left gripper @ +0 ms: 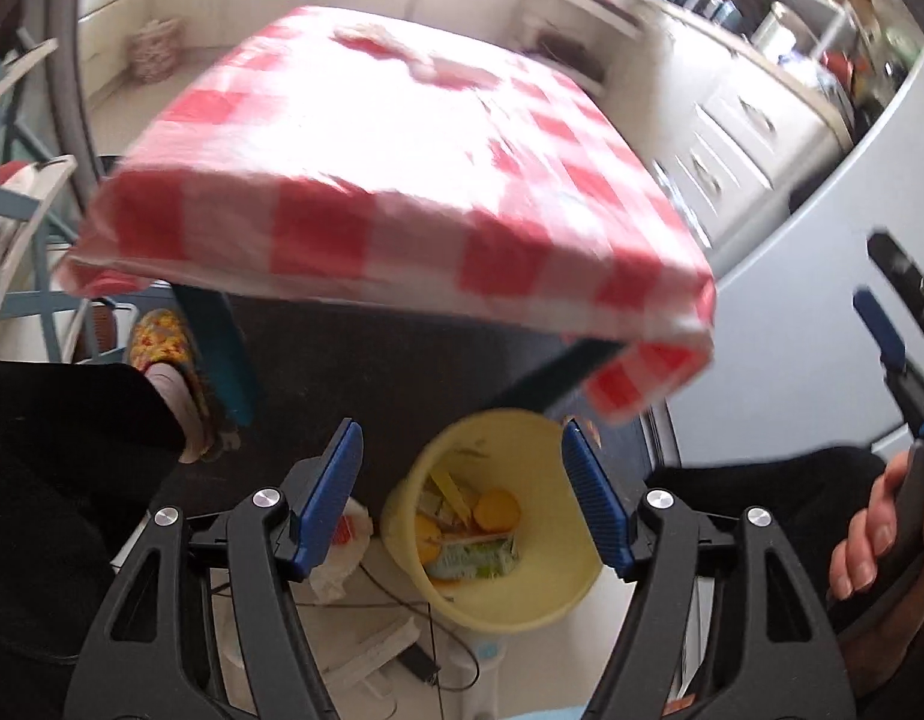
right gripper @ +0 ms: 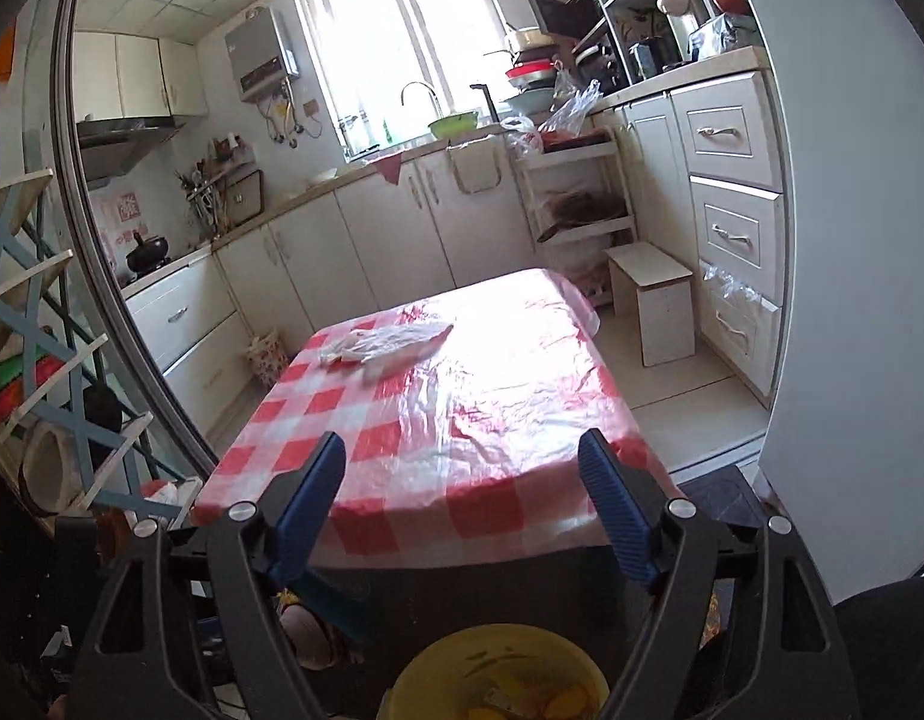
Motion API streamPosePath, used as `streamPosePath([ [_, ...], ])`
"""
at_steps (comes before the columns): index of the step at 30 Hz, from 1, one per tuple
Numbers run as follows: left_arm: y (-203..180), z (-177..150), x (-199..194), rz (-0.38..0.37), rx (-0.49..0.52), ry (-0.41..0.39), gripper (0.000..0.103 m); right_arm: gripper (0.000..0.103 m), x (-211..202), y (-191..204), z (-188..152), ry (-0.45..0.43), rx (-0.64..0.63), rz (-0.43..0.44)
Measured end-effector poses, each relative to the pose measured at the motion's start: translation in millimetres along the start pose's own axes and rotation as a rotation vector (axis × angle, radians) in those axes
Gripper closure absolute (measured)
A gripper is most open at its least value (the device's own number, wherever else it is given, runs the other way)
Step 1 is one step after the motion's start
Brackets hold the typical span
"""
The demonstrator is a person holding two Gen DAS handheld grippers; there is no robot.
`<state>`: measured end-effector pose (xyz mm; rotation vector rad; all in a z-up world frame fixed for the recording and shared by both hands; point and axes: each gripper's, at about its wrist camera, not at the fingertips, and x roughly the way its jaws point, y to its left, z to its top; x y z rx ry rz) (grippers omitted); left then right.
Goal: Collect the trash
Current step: 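Swing the open right tool down toward the white bag on the floor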
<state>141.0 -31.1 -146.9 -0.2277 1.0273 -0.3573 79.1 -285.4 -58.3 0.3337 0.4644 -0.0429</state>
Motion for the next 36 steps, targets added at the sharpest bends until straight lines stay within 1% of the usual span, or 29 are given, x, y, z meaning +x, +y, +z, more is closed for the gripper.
streamPosePath([
  [5, 5.3, 10.6, -21.1, 0.040, -0.010, -0.112, 0.037, 0.025, 12.1, 12.4, 1.6, 0.029, -0.048, 0.035],
  [7, 9.9, 14.1, -25.5, 0.057, -0.014, -0.134, 0.034, 0.023, 13.3, 16.3, 3.4, 0.018, -0.063, 0.049],
  [8, 12.3, 15.7, -25.1, 0.066, -0.023, -0.136, 0.034, 0.022, 16.4, 15.8, 7.8, 0.017, -0.050, 0.057],
  [10, 19.4, 15.7, -20.8, 0.073, -0.043, -0.118, 0.034, 0.022, 23.1, 16.0, 23.6, 0.006, -0.037, 0.064],
  [12, 26.7, 13.8, -15.3, 0.088, -0.062, -0.093, 0.034, 0.021, 25.6, 22.7, 41.9, -0.026, -0.060, 0.076],
  [13, 31.2, 12.6, -11.9, 0.093, -0.074, -0.081, 0.034, 0.021, 27.3, 27.9, 48.9, -0.037, -0.084, 0.087],
  [14, 36.2, 11.7, -8.8, 0.098, -0.087, -0.067, 0.034, 0.021, 29.1, 38.1, 58.5, -0.055, -0.136, 0.104],
  [16, 47.6, 10.2, -3.8, 0.119, -0.124, -0.048, 0.034, 0.017, 34.9, 51.9, 70.5, -0.086, -0.201, 0.126],
  [17, 53.9, 9.7, -1.6, 0.129, -0.145, -0.039, 0.034, 0.017, 40.4, 55.7, 73.8, -0.087, -0.208, 0.140],
  [19, 66.3, 10.2, -0.7, 0.155, -0.193, -0.037, 0.034, 0.017, 51.9, 60.2, 71.1, -0.052, -0.191, 0.181],
  [21, 75.7, 15.0, -5.3, 0.170, -0.231, -0.056, 0.034, 0.017, 63.2, 69.3, 48.7, 0.017, -0.191, 0.243],
  [22, 81.9, 20.8, -12.0, 0.171, -0.252, -0.082, 0.034, 0.017, 67.8, 75.8, 29.2, 0.066, -0.211, 0.277],
  [23, 85.6, 24.8, -16.7, 0.177, -0.257, -0.102, 0.034, 0.017, 75.7, 85.8, 0.9, 0.153, -0.250, 0.322],
  [24, 88.9, 29.3, -23.4, 0.189, -0.261, -0.130, 0.034, 0.017, 84.4, 96.1, -29.1, 0.260, -0.290, 0.366],
  [25, 92.5, 35.4, -30.9, 0.204, -0.260, -0.163, 0.034, 0.017, 91.5, 104.5, -51.8, 0.353, -0.315, 0.399],
  [27, 97.5, 46.7, -44.1, 0.231, -0.241, -0.219, 0.033, 0.017, 111.5, 131.2, -118.6, 0.656, -0.390, 0.476],
  [28, 98.6, 50.6, -47.7, 0.240, -0.233, -0.234, 0.033, 0.017, 115.4, 141.1, -140.0, 0.738, -0.435, 0.493],
  [29, 100.7, 55.2, -51.0, 0.248, -0.225, -0.249, 0.033, 0.017, 119.0, 155.0, -171.1, 0.834, -0.510, 0.511],
  [30, 103.0, 58.9, -53.5, 0.250, -0.219, -0.259, 0.033, 0.017, 123.0, 165.4, -196.5, 0.904, -0.563, 0.521],
  [31, 106.5, 62.3, -56.8, 0.254, -0.218, -0.273, 0.033, 0.017, 128.1, 171.6, -214.0, 0.958, -0.593, 0.518],
  [32, 111.2, 64.5, -60.3, 0.259, -0.221, -0.288, 0.033, 0.017, 136.8, 177.9, -233.1, 1.017, -0.612, 0.499],
  [34, 120.1, 65.6, -64.4, 0.262, -0.236, -0.302, 0.031, 0.017, 156.3, 188.1, -267.4, 1.103, -0.624, 0.444],
  [36, 130.3, 64.9, -65.6, 0.259, -0.256, -0.300, 0.031, 0.017, 174.2, 196.8, -294.9, 1.158, -0.656, 0.370],
])
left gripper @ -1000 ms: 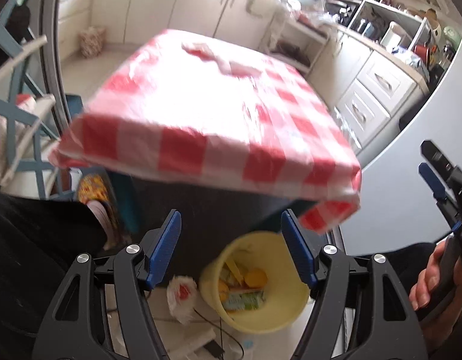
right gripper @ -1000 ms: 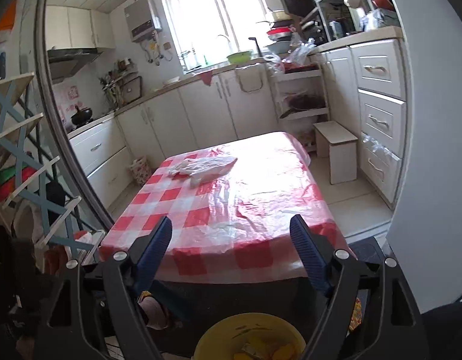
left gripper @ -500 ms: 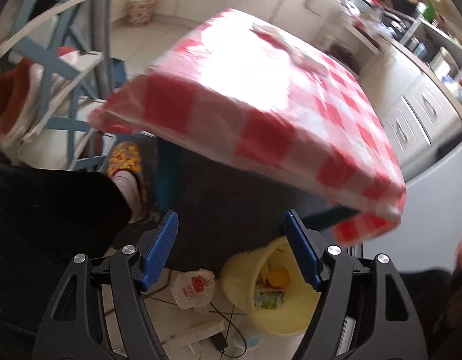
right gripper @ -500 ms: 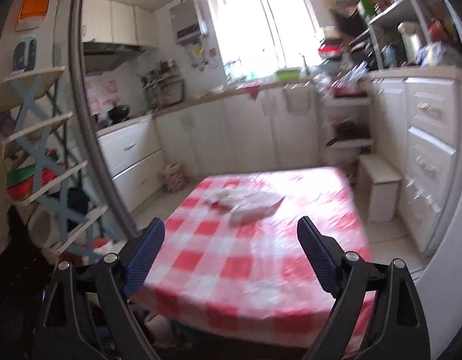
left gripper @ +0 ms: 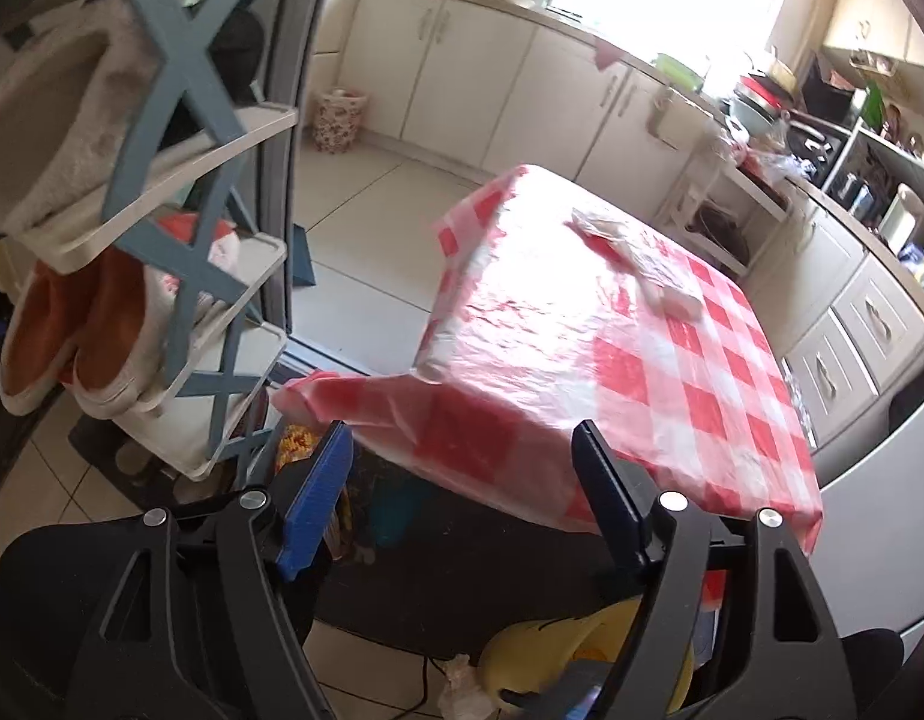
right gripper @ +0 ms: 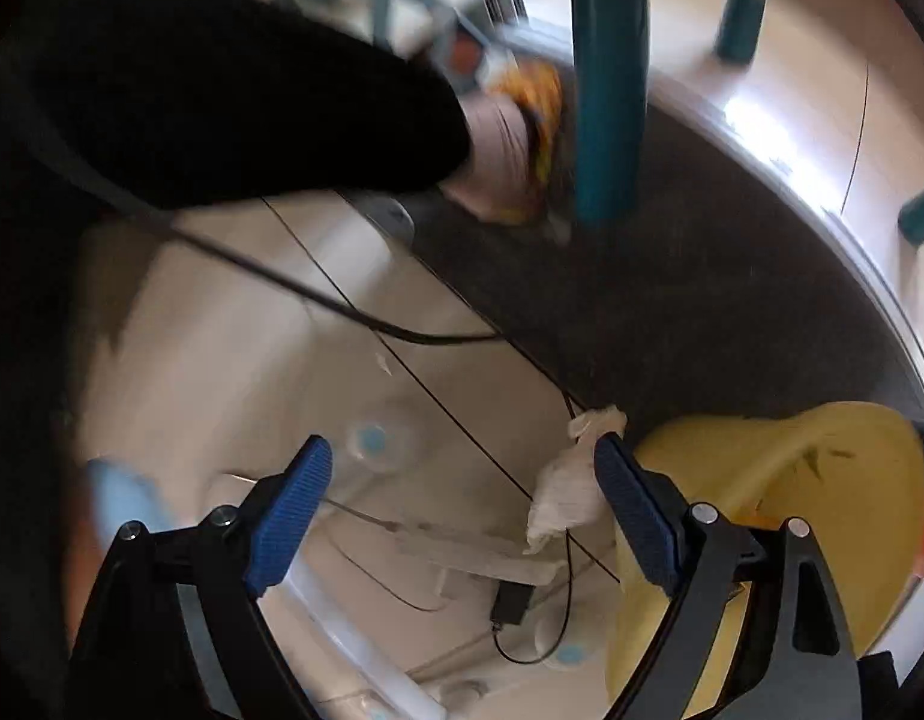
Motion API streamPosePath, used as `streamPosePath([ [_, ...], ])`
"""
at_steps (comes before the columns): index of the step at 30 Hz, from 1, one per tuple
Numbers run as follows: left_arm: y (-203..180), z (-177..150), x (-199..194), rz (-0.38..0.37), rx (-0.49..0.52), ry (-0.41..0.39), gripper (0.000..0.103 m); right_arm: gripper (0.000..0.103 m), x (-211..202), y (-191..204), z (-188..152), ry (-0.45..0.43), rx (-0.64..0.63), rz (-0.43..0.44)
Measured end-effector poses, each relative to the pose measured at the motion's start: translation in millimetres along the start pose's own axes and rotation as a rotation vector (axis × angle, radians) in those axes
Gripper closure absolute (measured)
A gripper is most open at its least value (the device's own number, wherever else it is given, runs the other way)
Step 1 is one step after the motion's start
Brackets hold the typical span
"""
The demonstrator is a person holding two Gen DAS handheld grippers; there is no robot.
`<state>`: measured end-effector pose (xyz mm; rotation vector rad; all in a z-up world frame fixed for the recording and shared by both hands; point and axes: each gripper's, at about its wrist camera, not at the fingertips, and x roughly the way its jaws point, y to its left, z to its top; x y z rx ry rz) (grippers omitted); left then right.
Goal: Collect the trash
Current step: 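Swing the open right tool down toward the white bag on the floor, then close the right tool on the white bag with red print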
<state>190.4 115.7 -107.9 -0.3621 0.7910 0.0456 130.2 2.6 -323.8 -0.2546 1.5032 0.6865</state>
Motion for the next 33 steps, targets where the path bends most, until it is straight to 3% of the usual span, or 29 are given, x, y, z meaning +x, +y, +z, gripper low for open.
streamPosePath([
  [3, 15.9, 2.0, 5.3, -0.001, -0.018, 0.022, 0.031, 0.017, 33.2, -2.3, 9.6, 0.062, 0.027, -0.065],
  [11, 55.4, 5.6, 11.1, -0.051, -0.130, 0.059, 0.031, 0.017, 124.8, -12.4, 15.5, 0.210, 0.018, -0.385],
  [17, 69.7, 2.8, 20.9, -0.069, -0.158, 0.109, 0.030, 0.017, 175.0, -13.0, 15.5, 0.305, -0.062, -0.496],
  [20, 75.3, 3.2, 26.1, -0.073, -0.184, 0.126, 0.030, 0.017, 188.0, -20.2, 8.9, 0.367, -0.058, -0.454],
  [24, 75.9, 2.1, 34.1, -0.075, -0.192, 0.160, 0.030, 0.017, 174.5, -40.4, 11.7, 0.358, 0.068, -0.233],
  [26, 72.8, 1.4, 37.3, -0.076, -0.186, 0.174, 0.030, 0.015, 164.6, -56.1, 14.5, 0.341, 0.140, -0.228],
  [29, 70.7, 1.0, 38.9, -0.081, -0.181, 0.179, 0.030, 0.016, 169.5, -80.1, 6.6, 0.407, 0.248, -0.196],
  [33, 71.7, 0.3, 39.7, -0.079, -0.181, 0.188, 0.030, 0.016, 190.8, -68.7, -7.4, 0.485, 0.176, -0.210],
])
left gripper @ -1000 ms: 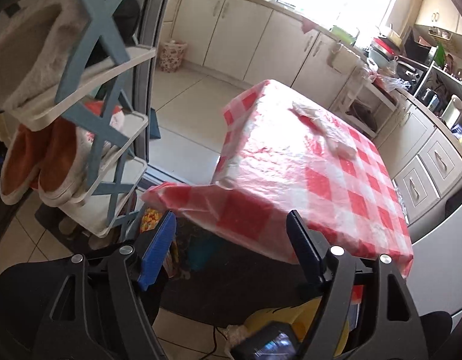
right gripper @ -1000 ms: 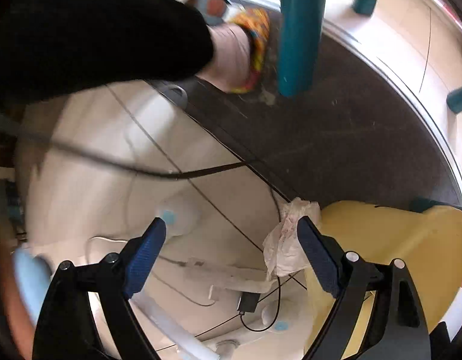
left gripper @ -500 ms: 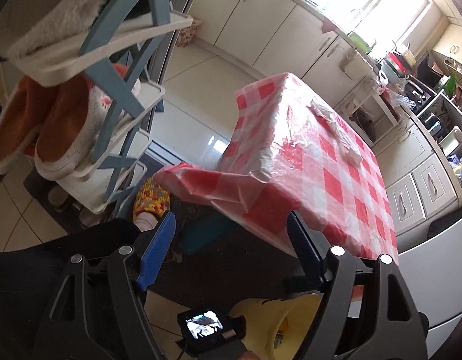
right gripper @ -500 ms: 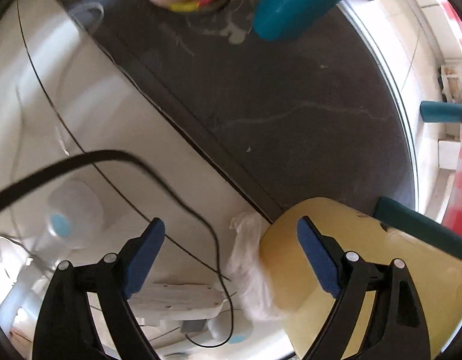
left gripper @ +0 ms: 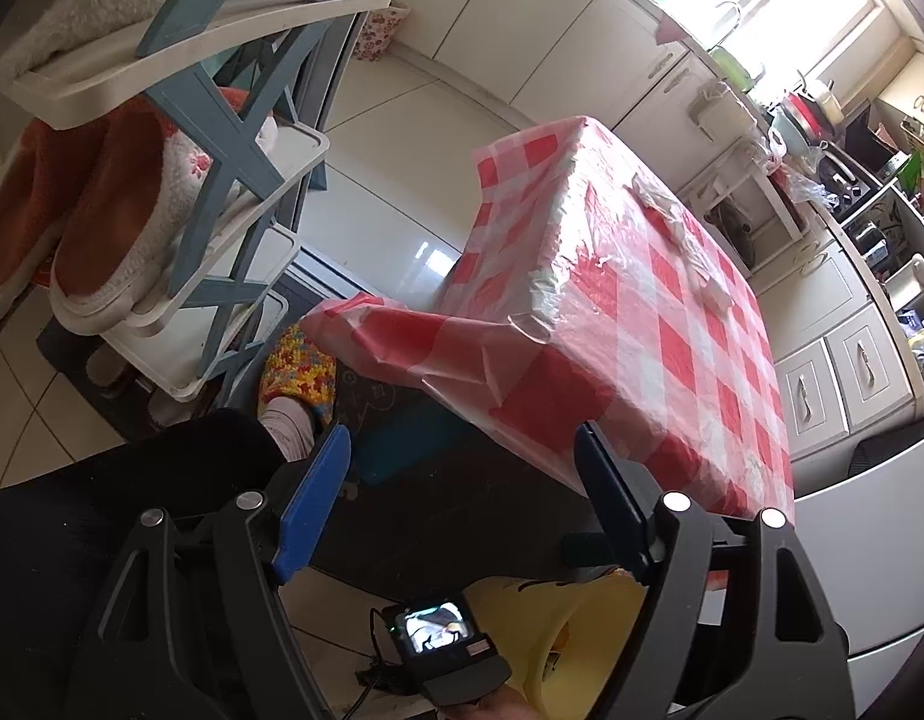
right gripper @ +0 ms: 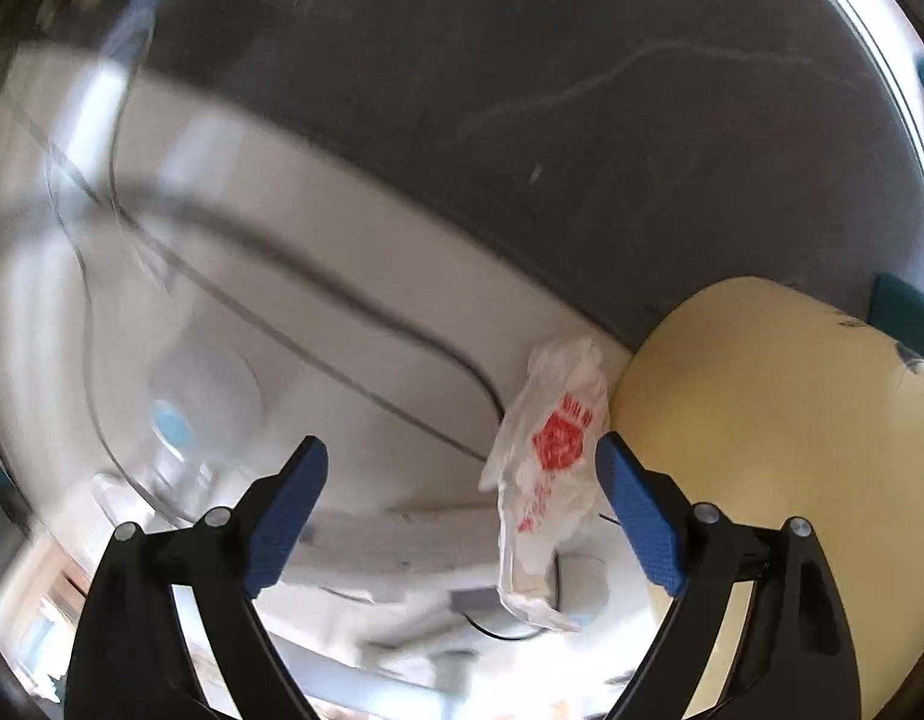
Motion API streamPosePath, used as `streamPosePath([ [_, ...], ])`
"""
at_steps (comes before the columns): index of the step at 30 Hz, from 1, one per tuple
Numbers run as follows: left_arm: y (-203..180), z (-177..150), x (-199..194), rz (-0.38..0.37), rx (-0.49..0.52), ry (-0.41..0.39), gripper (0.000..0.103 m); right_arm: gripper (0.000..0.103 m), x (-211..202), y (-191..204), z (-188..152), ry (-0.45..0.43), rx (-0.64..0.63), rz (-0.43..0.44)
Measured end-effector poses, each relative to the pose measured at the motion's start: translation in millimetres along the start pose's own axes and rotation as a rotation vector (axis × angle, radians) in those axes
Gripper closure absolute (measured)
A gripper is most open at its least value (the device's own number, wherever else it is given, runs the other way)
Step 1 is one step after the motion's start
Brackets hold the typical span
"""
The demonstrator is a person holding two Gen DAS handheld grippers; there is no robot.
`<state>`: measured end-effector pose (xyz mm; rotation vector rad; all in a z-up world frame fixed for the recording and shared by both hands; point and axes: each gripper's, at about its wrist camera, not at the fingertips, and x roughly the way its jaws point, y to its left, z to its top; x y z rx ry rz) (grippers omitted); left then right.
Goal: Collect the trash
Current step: 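Close the right tool on the white bag with red print, then lift the white bag with the right tool and open it over the bucket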
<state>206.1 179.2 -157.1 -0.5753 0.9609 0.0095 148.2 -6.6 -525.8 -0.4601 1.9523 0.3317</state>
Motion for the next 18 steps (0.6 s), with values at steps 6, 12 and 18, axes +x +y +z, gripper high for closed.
streamPosePath([
  [6, -1.1, -0.5, -0.3, -0.008, 0.009, 0.001, 0.030, 0.085, 31.2, -12.4, -2.0, 0.081, -0.054, -0.061],
  [12, -2.3, -1.3, -2.5, -0.015, 0.004, -0.003, 0.030, 0.098, -12.1, -17.8, -8.5, 0.037, -0.019, 0.162],
  [18, -1.1, -3.3, -8.1, -0.017, 0.004, -0.020, 0.030, 0.099, -95.5, -26.8, -29.3, -0.090, -0.013, 0.319],
])
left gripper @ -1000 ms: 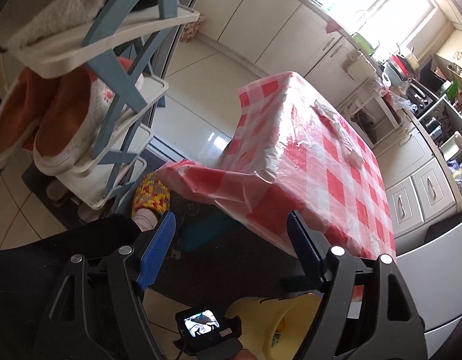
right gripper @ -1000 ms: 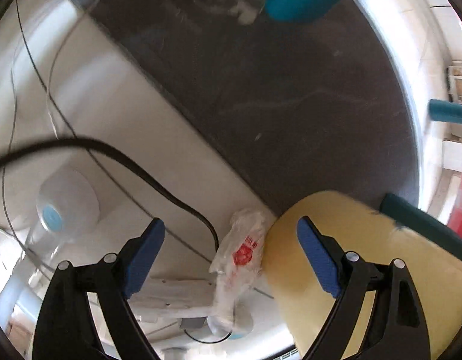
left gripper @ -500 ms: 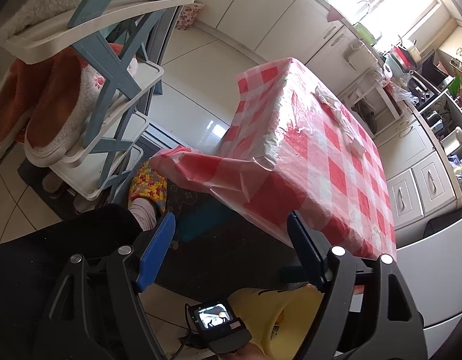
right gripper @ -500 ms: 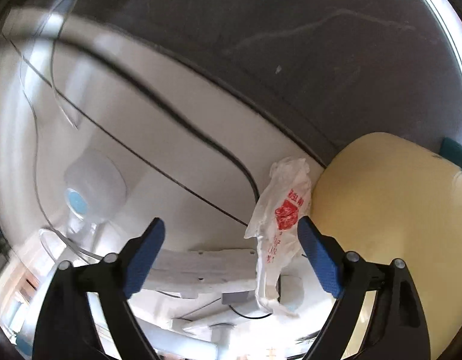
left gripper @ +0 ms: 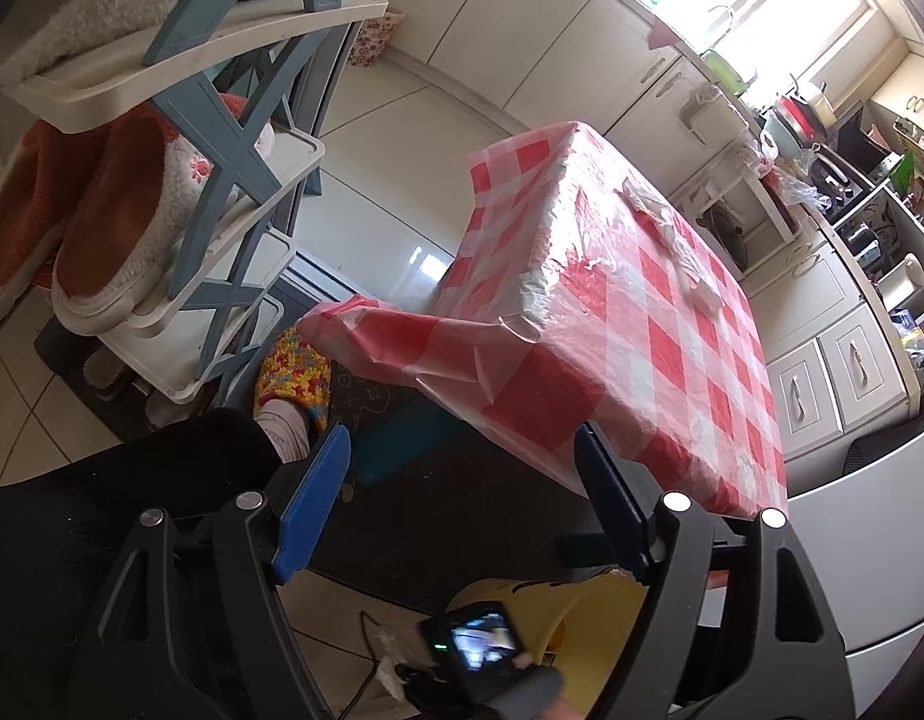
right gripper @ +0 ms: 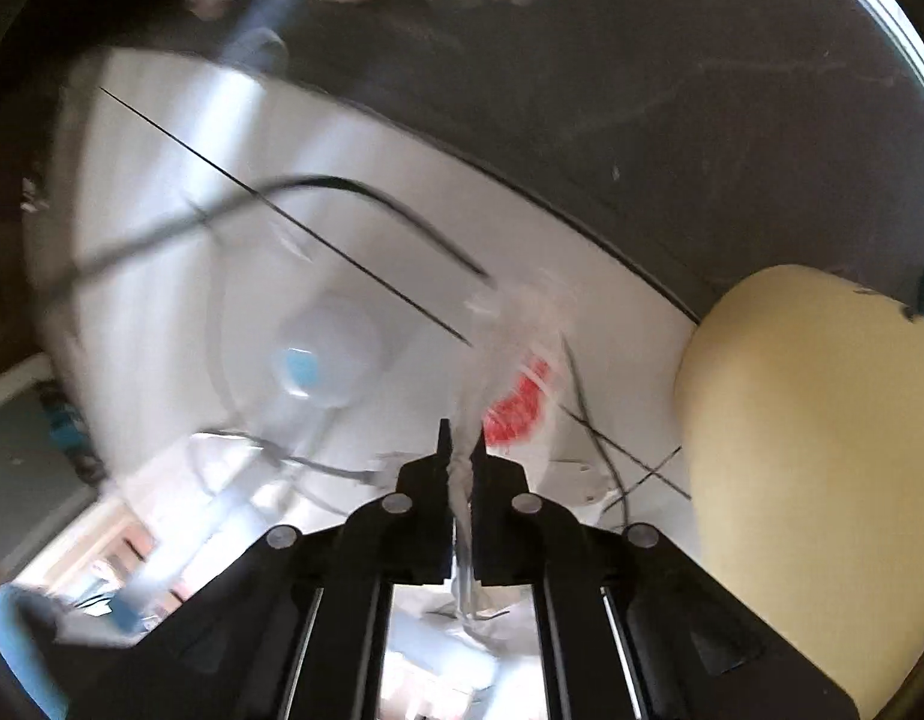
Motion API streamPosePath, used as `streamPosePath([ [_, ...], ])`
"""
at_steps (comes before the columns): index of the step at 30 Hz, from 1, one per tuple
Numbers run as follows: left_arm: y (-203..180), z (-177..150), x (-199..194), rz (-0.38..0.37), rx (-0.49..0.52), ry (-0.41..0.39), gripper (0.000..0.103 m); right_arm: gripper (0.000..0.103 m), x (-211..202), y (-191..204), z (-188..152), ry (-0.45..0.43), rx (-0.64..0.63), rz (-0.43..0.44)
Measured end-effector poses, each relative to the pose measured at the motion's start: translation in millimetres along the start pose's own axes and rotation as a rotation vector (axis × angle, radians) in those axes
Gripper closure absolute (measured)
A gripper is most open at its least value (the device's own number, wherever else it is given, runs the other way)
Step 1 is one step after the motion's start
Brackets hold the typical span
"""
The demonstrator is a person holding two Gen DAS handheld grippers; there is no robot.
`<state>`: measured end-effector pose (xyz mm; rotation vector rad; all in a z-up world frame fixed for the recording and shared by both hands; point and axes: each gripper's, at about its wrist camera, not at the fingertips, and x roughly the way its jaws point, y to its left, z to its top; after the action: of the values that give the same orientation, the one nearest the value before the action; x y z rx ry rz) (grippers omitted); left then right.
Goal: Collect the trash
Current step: 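Lift the white bag with the right tool and open it over the bucket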
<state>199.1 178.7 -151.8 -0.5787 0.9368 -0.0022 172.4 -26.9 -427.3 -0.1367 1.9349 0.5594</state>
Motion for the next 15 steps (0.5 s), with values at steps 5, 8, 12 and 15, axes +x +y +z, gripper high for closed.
streamPosePath([
  [5, -3.6, -2.5, -2.4, 0.008, 0.019, -0.011, 0.030, 0.098, -64.7, -3.7, -20.0, -0.140, 0.017, 0.078],
  [8, -5.9, -3.4, -3.5, 0.020, 0.032, -0.022, 0.030, 0.099, -110.6, -8.9, -46.8, -0.252, 0.041, 0.144],
  [12, -14.9, -6.6, -5.0, 0.042, 0.067, -0.043, 0.030, 0.098, -164.4, -9.3, -90.4, -0.407, 0.060, 0.180],
  [15, -27.7, -11.8, -6.0, 0.051, 0.114, -0.061, 0.030, 0.098, -199.0, -18.0, -124.1, -0.490, 0.072, 0.132],
])
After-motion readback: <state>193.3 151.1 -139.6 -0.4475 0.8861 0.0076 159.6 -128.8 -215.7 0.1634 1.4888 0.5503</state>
